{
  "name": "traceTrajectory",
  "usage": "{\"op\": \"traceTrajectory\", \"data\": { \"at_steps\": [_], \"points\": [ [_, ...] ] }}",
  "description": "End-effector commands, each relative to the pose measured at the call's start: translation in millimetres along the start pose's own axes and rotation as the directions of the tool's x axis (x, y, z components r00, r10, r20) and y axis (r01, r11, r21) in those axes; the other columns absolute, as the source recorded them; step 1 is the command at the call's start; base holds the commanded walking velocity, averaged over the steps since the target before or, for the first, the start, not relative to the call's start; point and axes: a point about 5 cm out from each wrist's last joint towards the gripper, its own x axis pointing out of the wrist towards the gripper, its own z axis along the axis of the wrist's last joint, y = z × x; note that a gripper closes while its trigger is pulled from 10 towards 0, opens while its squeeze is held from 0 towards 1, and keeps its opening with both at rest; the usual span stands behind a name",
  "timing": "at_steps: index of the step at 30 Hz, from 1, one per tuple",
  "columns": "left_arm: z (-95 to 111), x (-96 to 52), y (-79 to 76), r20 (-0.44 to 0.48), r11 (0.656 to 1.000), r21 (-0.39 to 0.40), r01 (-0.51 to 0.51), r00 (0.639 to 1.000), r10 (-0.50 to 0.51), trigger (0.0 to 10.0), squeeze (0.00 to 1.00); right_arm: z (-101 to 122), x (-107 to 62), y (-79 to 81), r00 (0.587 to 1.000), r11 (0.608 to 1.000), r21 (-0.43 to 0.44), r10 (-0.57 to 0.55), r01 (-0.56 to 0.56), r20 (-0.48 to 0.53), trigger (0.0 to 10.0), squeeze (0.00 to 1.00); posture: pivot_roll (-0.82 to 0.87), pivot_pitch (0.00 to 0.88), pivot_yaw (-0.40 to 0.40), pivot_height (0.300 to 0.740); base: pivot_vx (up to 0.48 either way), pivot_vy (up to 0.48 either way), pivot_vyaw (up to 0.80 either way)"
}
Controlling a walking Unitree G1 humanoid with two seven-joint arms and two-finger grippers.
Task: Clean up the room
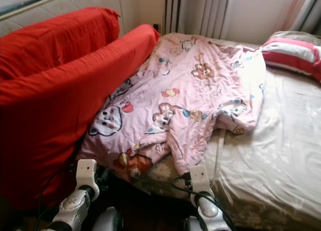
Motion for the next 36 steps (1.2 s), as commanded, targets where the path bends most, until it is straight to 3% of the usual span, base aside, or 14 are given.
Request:
{"op": "traceTrajectory", "data": {
  "at_steps": [1,10,21,28,36],
  "points": [
    [1,1.2,1.3,-0.01,1.0,0.012,0.002,1.0,-0.002,10.0,0.0,1,0.9,0.4,1.0,1.0,0.004,0.002,-0.002,-0.002,10.0,0.0,-0.04,0.071,0.007,0.635,0.0,0.0,0.0],
    [5,2.8,0.8,-0.007,0.999,0.036,0.016,1.0,-0.016,10.0,0.0,6,1.3,8.8,0.997,0.998,0.015,0.065,-0.065,0.031,10.0,0.0,-0.04,0.07,0.011,0.635,0.0,0.0,0.0],
    [7,3.8,1.5,-0.001,0.999,0.042,0.014,1.0,-0.014,10.0,0.0,8,1.1,13.1,0.992,0.992,0.054,0.111,-0.114,0.059,10.0,0.0,-0.03,0.079,0.015,0.635,0.0,0.0,0.72],
    [7,3.5,1.9,-0.001,0.999,0.045,0.014,1.0,-0.014,10.0,0.0,9,1.0,13.5,0.991,0.986,0.118,0.111,-0.119,0.075,10.0,0.0,-0.03,0.086,0.018,0.635,0.248,0.0,0.0],
    [7,3.8,1.0,-0.002,0.999,0.045,0.02,1.0,-0.02,10.0,0.0,9,1.2,13.0,0.99,0.984,0.127,0.117,-0.126,0.074,10.0,0.0,-0.03,0.091,0.02,0.635,0.266,0.0,0.0]
  ]
}}
